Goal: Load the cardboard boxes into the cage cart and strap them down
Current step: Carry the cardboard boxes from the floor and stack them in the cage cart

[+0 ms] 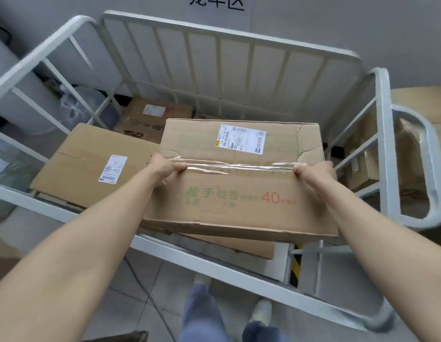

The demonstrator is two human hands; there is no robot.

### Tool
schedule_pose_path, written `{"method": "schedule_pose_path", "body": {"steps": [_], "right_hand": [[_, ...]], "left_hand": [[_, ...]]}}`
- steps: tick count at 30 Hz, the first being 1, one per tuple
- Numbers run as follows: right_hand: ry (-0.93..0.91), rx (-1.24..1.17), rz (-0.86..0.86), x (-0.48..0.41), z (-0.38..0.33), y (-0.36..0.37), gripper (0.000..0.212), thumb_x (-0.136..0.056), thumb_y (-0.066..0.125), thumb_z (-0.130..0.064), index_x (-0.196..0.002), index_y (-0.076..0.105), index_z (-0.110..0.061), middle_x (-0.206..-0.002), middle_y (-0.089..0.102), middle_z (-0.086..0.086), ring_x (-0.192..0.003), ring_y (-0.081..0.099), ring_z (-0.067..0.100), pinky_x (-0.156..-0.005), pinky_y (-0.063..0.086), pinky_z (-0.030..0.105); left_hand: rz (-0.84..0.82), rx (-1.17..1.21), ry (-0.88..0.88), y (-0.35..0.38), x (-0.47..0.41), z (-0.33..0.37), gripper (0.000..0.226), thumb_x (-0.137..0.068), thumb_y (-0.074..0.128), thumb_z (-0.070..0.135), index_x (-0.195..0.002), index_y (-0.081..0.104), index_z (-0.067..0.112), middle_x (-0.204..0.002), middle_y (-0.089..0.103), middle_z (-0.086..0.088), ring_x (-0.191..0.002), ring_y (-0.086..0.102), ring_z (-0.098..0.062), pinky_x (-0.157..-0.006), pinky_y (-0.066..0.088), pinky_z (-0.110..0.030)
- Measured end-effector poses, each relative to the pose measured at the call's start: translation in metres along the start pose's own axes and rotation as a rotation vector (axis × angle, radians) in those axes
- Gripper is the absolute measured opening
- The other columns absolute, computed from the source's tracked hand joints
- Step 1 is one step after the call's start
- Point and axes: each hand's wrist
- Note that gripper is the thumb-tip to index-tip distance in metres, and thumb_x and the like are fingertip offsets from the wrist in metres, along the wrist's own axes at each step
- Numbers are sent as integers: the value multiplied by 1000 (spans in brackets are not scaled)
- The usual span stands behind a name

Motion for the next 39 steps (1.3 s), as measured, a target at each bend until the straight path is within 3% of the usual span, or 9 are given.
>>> {"method": "schedule_pose_path", "body": {"steps": [5,9,15,20,26,29,32,37,39], "right_hand": [[119,-4,-30,-12,15,56,89,-74,74,-46,-140,28,-8,-138,47,19,-120,51,39,-101,43,52],[194,20,-50,-14,22,106,85,-79,72,-41,-141,28,-4,-137,48,18,-120,51,38,-98,44,47],[236,69,-159,-21,48,168,53,-85,68,-35,-125,51,-4,-117,62,14,-92,58,27,-72,47,35],[294,67,-212,-29,67,195,57,-83,70,-37,-127,49,-8,-116,62,13,-95,60,29,-72,48,37],[326,19,-271,-38,79,200,64,-83,70,-36,-134,42,-9,-123,57,14,-101,57,29,-80,48,40],[270,24,-323,-29,72,193,55,-90,63,-34,-136,44,-12,-134,52,12,-116,51,31,-94,44,43],[200,-35,-370,-23,60,188,42,-95,57,-24,-133,48,-8,-134,53,10,-111,50,25,-90,41,35],[127,-29,-342,-24,45,176,44,-95,56,-17,-136,46,-4,-135,53,12,-121,50,28,-91,41,33],[114,-28,-318,-31,44,177,50,-94,58,-19,-139,43,-3,-137,51,12,-124,48,29,-95,40,34]], "left_hand": [[-100,-44,-31,10,-56,-20,69,-64,88,26,-120,53,8,-116,61,-9,-92,59,-23,-55,42,-29],[-106,-144,-44,11,-98,-41,57,-71,84,19,-115,52,2,-106,57,-7,-91,54,-23,-62,45,-29],[-135,-278,-69,13,-154,-76,70,-62,89,16,-119,49,2,-115,61,-15,-103,60,-32,-78,50,-39],[-156,-368,-81,24,-180,-95,73,-65,87,16,-124,47,2,-123,52,-17,-96,61,-35,-53,49,-33],[-168,-517,-101,42,-184,-97,81,-69,85,18,-132,41,-5,-137,39,-16,-119,50,-33,-100,42,-35],[-185,-544,-119,51,-177,-89,73,-73,82,17,-130,44,-8,-135,44,-20,-117,52,-33,-100,43,-35],[-230,-603,-59,50,-170,-86,60,-74,79,17,-123,52,-5,-125,54,-19,-117,54,-32,-97,48,-37],[-321,-503,-105,62,-246,-140,92,-30,86,35,-113,62,4,-113,65,-18,-100,65,-34,-82,57,-46],[-339,-474,-109,56,-201,-112,77,-41,88,30,-108,63,2,-107,66,-17,-93,66,-31,-78,58,-39]]}}
Point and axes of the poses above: each hand's wrist, its own x-axis away from the middle knuckle, its own y-axis out of the palm, z = x × y
